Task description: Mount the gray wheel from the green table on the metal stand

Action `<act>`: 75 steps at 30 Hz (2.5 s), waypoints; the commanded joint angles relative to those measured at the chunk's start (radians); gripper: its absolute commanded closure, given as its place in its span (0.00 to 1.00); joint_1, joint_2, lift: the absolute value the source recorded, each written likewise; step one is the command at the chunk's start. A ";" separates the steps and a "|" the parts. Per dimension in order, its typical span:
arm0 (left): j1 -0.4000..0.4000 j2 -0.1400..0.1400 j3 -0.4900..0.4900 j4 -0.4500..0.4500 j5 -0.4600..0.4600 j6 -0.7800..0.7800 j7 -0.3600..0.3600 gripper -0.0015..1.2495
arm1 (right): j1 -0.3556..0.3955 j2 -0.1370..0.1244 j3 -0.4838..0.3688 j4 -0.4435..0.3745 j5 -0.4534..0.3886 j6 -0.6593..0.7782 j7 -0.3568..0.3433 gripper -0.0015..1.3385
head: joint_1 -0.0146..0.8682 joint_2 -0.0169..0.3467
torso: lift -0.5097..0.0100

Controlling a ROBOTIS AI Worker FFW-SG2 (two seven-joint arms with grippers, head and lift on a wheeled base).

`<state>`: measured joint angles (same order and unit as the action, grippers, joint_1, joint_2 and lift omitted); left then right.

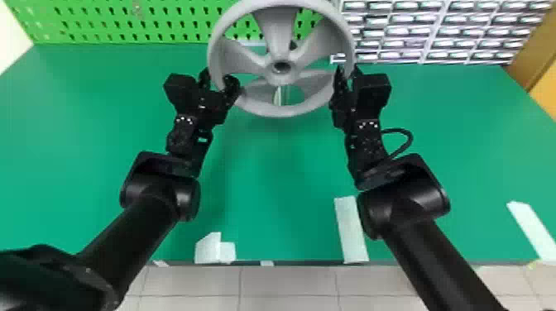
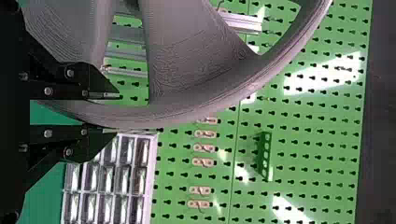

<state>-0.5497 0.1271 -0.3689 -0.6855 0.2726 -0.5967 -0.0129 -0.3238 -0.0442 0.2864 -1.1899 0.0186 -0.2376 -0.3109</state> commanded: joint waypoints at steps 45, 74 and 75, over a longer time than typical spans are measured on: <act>-0.024 -0.021 0.008 -0.034 -0.042 0.133 0.051 0.62 | -0.006 0.009 -0.006 -0.043 0.003 0.121 -0.002 0.81 | 1.00 0.19 | 0.79; -0.029 -0.021 0.044 -0.042 -0.062 0.178 0.053 0.57 | -0.034 0.012 0.008 -0.034 0.011 0.205 -0.001 0.81 | 1.00 0.19 | 0.79; -0.029 -0.023 0.044 -0.042 -0.064 0.178 0.053 0.57 | -0.034 0.012 0.010 -0.034 0.011 0.205 -0.002 0.81 | 1.00 0.19 | 0.79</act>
<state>-0.5762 0.1058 -0.3254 -0.7265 0.2126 -0.4190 -0.0129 -0.3573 -0.0322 0.2941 -1.2245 0.0283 -0.0322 -0.3109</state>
